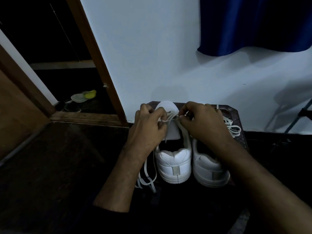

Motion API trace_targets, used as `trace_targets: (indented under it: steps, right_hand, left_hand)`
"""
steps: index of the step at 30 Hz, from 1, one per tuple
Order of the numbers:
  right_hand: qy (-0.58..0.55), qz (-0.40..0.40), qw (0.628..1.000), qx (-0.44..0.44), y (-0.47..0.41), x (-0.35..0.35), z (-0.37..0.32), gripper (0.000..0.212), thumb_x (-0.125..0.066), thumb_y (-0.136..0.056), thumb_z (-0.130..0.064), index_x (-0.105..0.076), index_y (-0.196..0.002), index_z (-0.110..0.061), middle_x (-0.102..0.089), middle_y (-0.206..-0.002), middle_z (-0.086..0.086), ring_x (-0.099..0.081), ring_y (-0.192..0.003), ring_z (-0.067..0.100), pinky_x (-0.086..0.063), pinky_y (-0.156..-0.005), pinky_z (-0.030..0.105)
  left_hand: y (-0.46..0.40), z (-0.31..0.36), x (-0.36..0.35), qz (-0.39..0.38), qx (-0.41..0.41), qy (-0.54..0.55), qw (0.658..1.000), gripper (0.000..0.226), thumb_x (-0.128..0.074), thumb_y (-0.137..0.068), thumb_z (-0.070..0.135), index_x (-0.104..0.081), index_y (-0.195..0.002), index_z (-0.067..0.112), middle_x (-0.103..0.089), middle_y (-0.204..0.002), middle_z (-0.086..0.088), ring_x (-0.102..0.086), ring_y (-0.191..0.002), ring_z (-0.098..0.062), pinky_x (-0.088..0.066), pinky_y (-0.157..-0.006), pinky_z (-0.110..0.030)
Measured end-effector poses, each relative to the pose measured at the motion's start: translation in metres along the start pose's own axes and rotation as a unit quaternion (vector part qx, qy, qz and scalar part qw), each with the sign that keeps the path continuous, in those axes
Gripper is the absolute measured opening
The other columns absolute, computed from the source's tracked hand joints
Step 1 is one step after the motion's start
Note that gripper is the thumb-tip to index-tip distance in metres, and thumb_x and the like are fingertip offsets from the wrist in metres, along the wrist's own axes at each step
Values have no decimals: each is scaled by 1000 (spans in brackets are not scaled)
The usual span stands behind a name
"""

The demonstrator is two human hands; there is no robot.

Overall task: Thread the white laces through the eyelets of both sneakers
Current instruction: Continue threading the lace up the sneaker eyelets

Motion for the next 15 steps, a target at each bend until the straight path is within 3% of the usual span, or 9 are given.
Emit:
trace_targets:
  steps: [3,8,10,13,15]
  right_hand:
    - [-68,-17,997,-17,-1,-3,4,11,-62,-84,-35,-67,-92,-31,-67,-83,-10,-61,-96,23,-49,-93,47]
    - [-99,-16,995,-22,0,-3,5,9,-63,-83,-32,-68,-90,-31,-67,-80,-12,-62,-92,21,-52,-87,47]
    - [-105,-14,994,-24,0,-3,5,8,-63,-83,-30,-68,-89,-30,-66,-77,-13,-63,-89,20,-53,-86,46]
    - [-108,-14,994,-27,-1,-3,4,7,-63,-82,-30,-68,-87,-30,-65,-76,-14,-64,-87,20,-52,-87,49]
    - [-113,-14,993,-31,0,-2,3,9,-62,-80,-32,-67,-87,-30,-66,-78,-13,-64,-90,21,-51,-90,51]
  left_hand:
    - [0,0,0,-10,-1,-15,1000,19,-70,-82,19,-63,-99,25,-41,-113,-1,-44,-107,-21,-55,-81,-45]
    - [-2,-3,8,71,-39,11,997,20,-77,-82,11,-59,-84,20,-46,-105,-1,-53,-101,-24,-54,-78,-40]
    - [-3,-8,3,45,-34,122,991,17,-74,-88,15,-59,-84,17,-55,-104,-2,-57,-102,-22,-50,-85,-35]
    - [-3,-12,-8,-38,27,333,942,12,-67,-95,24,-59,-92,17,-67,-110,-9,-64,-113,-19,-50,-103,-44]
    - [-2,-11,-6,-34,47,385,921,8,-63,-100,15,-56,-99,12,-72,-96,-7,-68,-101,-16,-50,-102,-46]
Point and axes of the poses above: each hand's wrist, its own y-axis away from the middle knuckle, its own x-axis out of the back of the hand, z = x × y, the point moved 8 cm from there along -y, towards the middle knuckle
